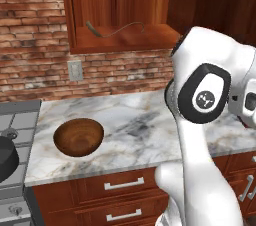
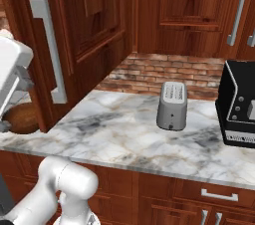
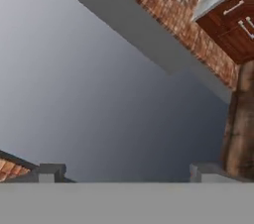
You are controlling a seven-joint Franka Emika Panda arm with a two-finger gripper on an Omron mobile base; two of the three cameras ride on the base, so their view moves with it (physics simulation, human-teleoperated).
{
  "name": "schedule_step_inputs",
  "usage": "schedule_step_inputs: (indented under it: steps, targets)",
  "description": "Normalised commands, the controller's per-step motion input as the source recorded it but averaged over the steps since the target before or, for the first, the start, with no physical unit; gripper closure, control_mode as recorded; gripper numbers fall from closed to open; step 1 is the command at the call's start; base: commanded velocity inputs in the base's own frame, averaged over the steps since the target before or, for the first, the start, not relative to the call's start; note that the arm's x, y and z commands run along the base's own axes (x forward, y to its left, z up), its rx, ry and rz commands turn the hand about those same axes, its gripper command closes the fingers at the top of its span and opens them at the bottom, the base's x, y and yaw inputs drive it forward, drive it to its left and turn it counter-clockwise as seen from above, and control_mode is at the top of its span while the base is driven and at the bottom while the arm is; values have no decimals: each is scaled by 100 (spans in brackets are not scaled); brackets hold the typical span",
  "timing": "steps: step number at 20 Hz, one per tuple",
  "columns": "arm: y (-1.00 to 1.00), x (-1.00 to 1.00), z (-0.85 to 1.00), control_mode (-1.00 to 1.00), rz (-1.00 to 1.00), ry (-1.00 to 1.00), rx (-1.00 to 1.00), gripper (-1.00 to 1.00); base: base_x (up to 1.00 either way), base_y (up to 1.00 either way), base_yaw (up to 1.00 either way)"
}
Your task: Open the cabinet and move the ladle to the pot. Then close the cabinet.
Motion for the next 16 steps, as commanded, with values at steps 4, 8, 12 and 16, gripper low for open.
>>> schedule_step_inputs:
  steps: [4,8,12,16]
  targets:
    - [-100,40,6,-100,-11,42,43,-100,0,0,0]
    - [-100,94,0,-100,-6,46,35,-100,0,0,0]
    - [-99,96,-11,-100,-2,46,30,-100,0,0,0]
    - [-27,37,-16,-100,0,24,6,-100,0,0,0]
